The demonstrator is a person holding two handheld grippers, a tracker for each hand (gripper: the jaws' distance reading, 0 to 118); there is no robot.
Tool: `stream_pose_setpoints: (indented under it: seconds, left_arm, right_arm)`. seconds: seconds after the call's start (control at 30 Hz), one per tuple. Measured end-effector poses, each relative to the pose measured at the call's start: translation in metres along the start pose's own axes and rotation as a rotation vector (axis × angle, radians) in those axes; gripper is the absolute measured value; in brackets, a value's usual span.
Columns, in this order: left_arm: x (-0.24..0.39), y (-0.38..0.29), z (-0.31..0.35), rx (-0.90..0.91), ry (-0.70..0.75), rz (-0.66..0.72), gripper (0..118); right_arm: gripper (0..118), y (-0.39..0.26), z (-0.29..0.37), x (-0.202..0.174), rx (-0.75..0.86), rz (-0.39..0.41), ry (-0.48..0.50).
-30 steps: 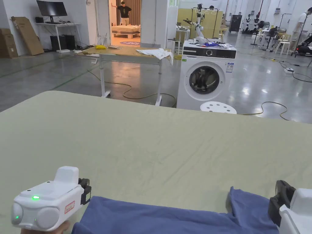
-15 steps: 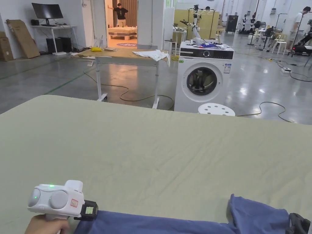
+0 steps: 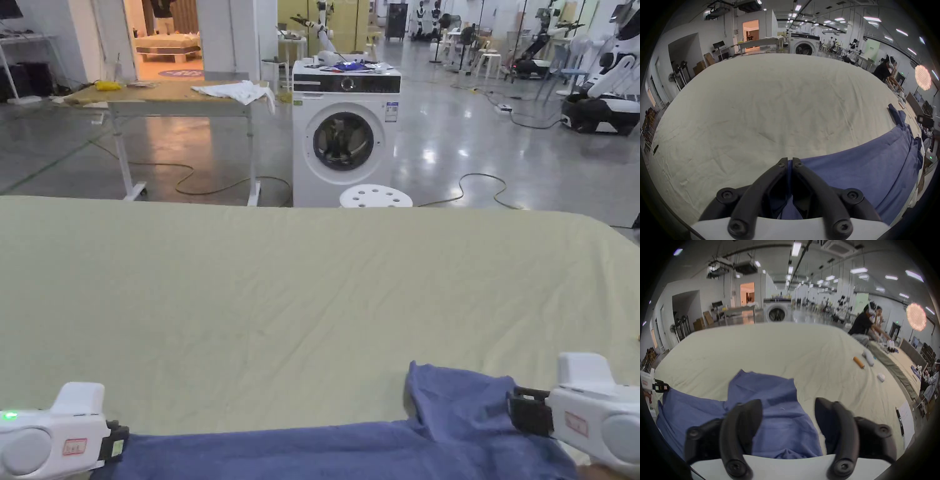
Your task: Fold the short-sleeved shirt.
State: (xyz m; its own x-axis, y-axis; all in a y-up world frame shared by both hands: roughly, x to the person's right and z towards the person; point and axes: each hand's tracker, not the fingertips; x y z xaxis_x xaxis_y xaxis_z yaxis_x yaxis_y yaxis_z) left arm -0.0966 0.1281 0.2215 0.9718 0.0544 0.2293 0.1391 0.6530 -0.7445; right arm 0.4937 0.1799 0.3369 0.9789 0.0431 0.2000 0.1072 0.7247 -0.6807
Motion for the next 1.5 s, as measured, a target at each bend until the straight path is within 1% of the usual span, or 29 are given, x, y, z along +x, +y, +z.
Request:
stream_pose_setpoints:
  seconds: [0.13,0.2,0.3,0.33,0.37,0.4,0.43,0.47,0.5,0.53,0.6,0.63,0.77,0.87,0.9,1.07,1.13,1.23,1.37,1.5]
  left_arm:
    - [0.001,-0.002,0.023,0.089,-0.005,0.002,0]
    - [0.001,-0.004,0.030,0.103,-0.011,0.006,0]
    - [0.003,-0.009,0.035,0.124,-0.006,-0.005,0]
    - [0.003,-0.011,0.036,0.131,-0.007,-0.001,0]
    - [0.003,-0.012,0.036,0.135,-0.008,0.008,0]
    - [0.002,-0.013,0.037,0.139,-0.009,0.015,0]
    - [0.002,-0.014,0.038,0.142,-0.010,0.018,0]
    - [0.001,-0.015,0.039,0.146,-0.009,0.019,0]
    - [0.002,-0.014,0.039,0.148,-0.008,0.019,0]
    - [0.002,-0.015,0.040,0.152,-0.008,0.021,0]
    - [0.002,-0.015,0.041,0.162,-0.008,0.018,0]
    - [0.003,-0.014,0.041,0.164,-0.008,0.019,0]
    - [0.004,-0.014,0.053,0.185,-0.020,0.023,0]
    - [0.003,-0.017,0.067,0.206,-0.031,0.026,0]
    - [0.003,-0.018,0.074,0.215,-0.033,0.026,0]
    - [-0.003,-0.031,0.101,0.273,-0.067,0.048,0]
    - [-0.003,-0.041,0.113,0.295,-0.077,0.046,0]
    - [-0.004,-0.058,0.131,0.325,-0.087,0.047,0]
    - [-0.006,-0.084,0.148,0.326,-0.094,0.062,0]
    - [-0.007,-0.118,0.154,0.217,-0.100,0.050,0]
  right_arm:
    - [78,0.023,-0.049,0.002,-0.135,0.090,0.016]
    - [78,0.030,-0.073,-0.001,-0.193,0.072,0.006]
    - [76,0.033,-0.101,-0.007,-0.251,0.077,0.013]
    - [69,0.032,-0.107,-0.009,-0.282,0.080,0.025]
    - [55,0.031,-0.113,-0.011,-0.314,0.084,0.034]
    - [37,0.029,-0.117,-0.011,-0.338,0.074,0.048]
    - [25,0.026,-0.116,-0.011,-0.320,0.050,0.068]
    - [20,0.026,-0.114,-0.011,-0.304,0.047,0.056]
    - [10,0.026,-0.113,-0.011,-0.297,0.047,0.055]
    - [5,0.026,-0.112,-0.008,-0.292,0.037,0.074]
    - [4,0.023,-0.103,-0.005,-0.266,0.008,0.078]
    - [4,0.022,-0.097,-0.003,-0.253,0.007,0.081]
    - [4,0.024,-0.056,0.003,-0.141,0.029,0.091]
    - [4,0.023,-0.014,0.008,-0.076,0.052,0.100]
    - [4,0.023,0.001,0.010,-0.049,0.048,0.094]
    - [4,0.009,0.071,0.019,0.014,0.070,0.109]
    - [4,-0.001,0.100,0.016,0.038,0.074,0.119]
    - [4,-0.017,0.133,0.014,0.047,0.077,0.123]
    - [4,-0.043,0.156,0.010,-0.009,0.130,0.108]
    - [4,-0.079,0.164,0.008,-0.112,0.152,0.086]
